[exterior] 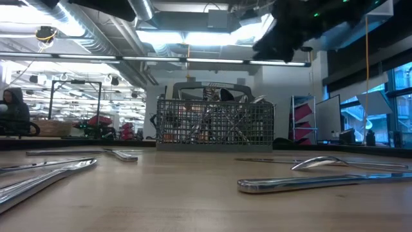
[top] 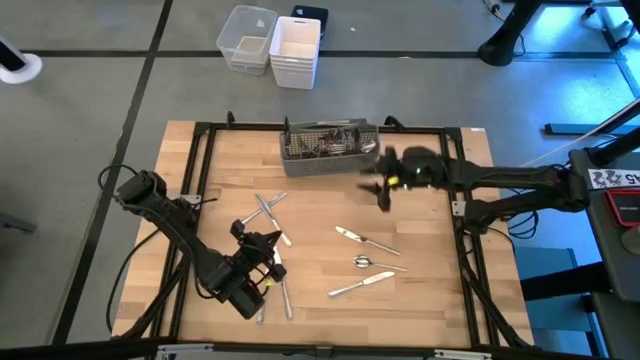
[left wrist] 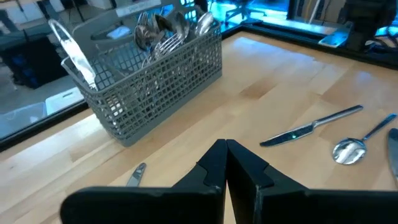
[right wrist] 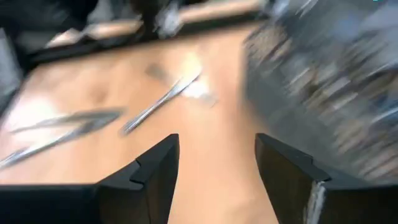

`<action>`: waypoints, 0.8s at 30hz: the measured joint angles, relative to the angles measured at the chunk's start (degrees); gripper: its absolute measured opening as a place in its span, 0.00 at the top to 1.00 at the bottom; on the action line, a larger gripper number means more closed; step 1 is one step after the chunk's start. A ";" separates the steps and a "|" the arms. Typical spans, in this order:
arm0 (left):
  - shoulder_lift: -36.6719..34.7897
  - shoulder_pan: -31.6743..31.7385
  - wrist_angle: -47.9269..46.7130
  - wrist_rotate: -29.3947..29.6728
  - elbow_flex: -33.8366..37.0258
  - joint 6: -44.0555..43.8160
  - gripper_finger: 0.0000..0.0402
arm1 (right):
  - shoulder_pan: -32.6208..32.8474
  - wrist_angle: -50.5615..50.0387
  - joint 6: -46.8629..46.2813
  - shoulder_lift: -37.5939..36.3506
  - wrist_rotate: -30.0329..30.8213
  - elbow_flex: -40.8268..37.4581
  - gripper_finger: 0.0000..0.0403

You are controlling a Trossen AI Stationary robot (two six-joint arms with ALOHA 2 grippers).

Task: Sort silverware
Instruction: Put the silver table knife into the gray silverware organizer

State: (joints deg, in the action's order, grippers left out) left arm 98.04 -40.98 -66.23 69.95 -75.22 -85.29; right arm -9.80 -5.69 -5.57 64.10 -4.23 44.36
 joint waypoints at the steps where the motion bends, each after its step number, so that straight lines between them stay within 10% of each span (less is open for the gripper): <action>1: 0.00 0.62 0.14 -0.67 0.00 0.32 0.99 | 1.49 -2.39 -1.59 0.00 -0.55 0.00 0.48; 7: 0.00 7.56 8.43 -8.45 0.00 12.82 0.99 | 10.77 -20.18 -10.94 1.54 -0.88 -0.06 0.48; 14: 0.00 18.42 29.85 -23.28 0.00 48.24 0.99 | 20.46 -33.70 -22.89 4.71 3.51 -0.06 0.48; 24: 3.90 29.10 46.18 -47.39 -0.07 72.43 0.99 | 30.46 -37.67 -36.01 11.40 7.82 -2.85 0.48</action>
State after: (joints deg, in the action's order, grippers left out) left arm 101.94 -11.88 -20.04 22.56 -75.29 -12.86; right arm 20.66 -43.36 -41.58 75.50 3.59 41.51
